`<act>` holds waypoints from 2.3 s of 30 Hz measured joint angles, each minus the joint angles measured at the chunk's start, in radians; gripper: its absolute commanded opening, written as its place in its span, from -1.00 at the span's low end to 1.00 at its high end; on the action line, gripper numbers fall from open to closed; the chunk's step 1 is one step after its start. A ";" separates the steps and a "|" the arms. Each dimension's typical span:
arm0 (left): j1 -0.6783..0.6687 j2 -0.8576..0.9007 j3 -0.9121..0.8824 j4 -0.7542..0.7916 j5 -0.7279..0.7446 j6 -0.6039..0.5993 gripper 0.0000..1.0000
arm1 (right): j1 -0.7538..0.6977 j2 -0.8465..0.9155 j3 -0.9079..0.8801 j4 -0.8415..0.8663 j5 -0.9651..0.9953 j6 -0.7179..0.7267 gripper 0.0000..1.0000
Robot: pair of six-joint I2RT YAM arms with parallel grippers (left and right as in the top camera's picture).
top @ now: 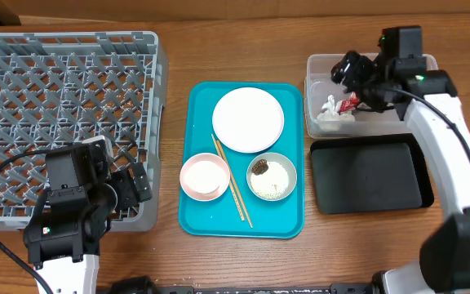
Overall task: Sort waste into correct bins and load items into the dishwasher
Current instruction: 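Carry the wrapper to the clear bin and release it, then grasp the rim of the white rice bowl with the right gripper, then tip the rice bowl over the black tray to dump the rice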
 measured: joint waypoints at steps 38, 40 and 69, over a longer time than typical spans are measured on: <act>0.000 0.000 0.000 -0.001 0.000 0.000 1.00 | 0.751 0.073 -0.418 0.168 0.119 -0.272 -0.81; 0.000 0.000 0.000 -0.001 0.000 0.000 1.00 | 0.751 0.073 -0.419 0.172 0.121 -0.269 -0.88; 0.000 0.000 0.000 0.000 0.000 0.000 1.00 | 0.128 -0.183 -0.296 -0.093 -0.233 -0.061 -0.92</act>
